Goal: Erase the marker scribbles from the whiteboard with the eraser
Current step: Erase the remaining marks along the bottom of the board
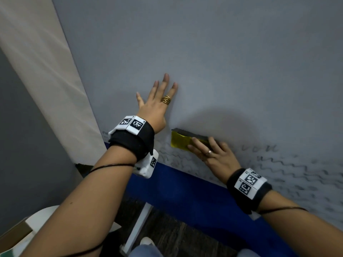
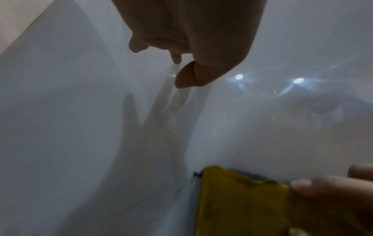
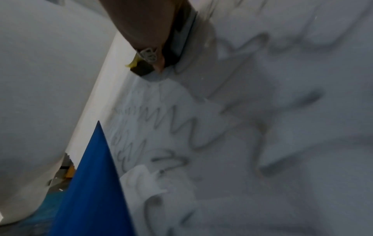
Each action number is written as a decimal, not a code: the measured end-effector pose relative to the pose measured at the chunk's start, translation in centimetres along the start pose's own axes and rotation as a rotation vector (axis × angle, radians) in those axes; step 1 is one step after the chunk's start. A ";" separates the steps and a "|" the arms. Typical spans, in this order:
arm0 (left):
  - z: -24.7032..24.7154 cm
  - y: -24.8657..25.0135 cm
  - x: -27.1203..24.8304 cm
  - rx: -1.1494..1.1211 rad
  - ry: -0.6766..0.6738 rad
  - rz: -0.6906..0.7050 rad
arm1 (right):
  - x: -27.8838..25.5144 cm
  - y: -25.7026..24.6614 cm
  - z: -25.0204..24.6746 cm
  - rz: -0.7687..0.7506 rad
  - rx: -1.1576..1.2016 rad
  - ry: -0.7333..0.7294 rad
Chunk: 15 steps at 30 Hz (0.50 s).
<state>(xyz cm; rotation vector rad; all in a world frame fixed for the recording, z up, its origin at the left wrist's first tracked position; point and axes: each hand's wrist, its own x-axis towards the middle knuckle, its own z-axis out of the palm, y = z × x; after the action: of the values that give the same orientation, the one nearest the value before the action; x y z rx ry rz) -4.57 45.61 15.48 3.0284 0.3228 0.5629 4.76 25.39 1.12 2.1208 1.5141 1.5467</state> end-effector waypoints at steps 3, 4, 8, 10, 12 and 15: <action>0.6 1.7 -0.4 -0.131 0.038 -0.053 | -0.5 3.1 -2.4 0.055 -0.004 0.071; 0.9 2.6 -0.8 -0.157 0.029 -0.056 | -0.8 4.2 -3.3 0.112 -0.016 0.100; 2.4 6.8 -2.5 -0.244 -0.057 -0.012 | -3.3 4.7 -4.2 0.239 0.002 0.195; 3.2 8.3 -3.2 -0.295 -0.075 -0.024 | -4.3 3.1 -3.1 0.205 0.056 0.203; 3.7 9.6 -3.5 -0.348 -0.071 -0.060 | -4.4 2.2 -2.8 0.199 0.100 0.181; 4.0 10.5 -3.6 -0.419 -0.057 -0.104 | -4.5 3.7 -4.1 0.236 0.112 0.223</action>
<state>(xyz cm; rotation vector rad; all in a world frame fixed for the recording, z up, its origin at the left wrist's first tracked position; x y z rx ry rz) -4.35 34.55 11.36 2.6028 0.3116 0.4668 4.05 18.37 2.33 2.3289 1.4913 1.8743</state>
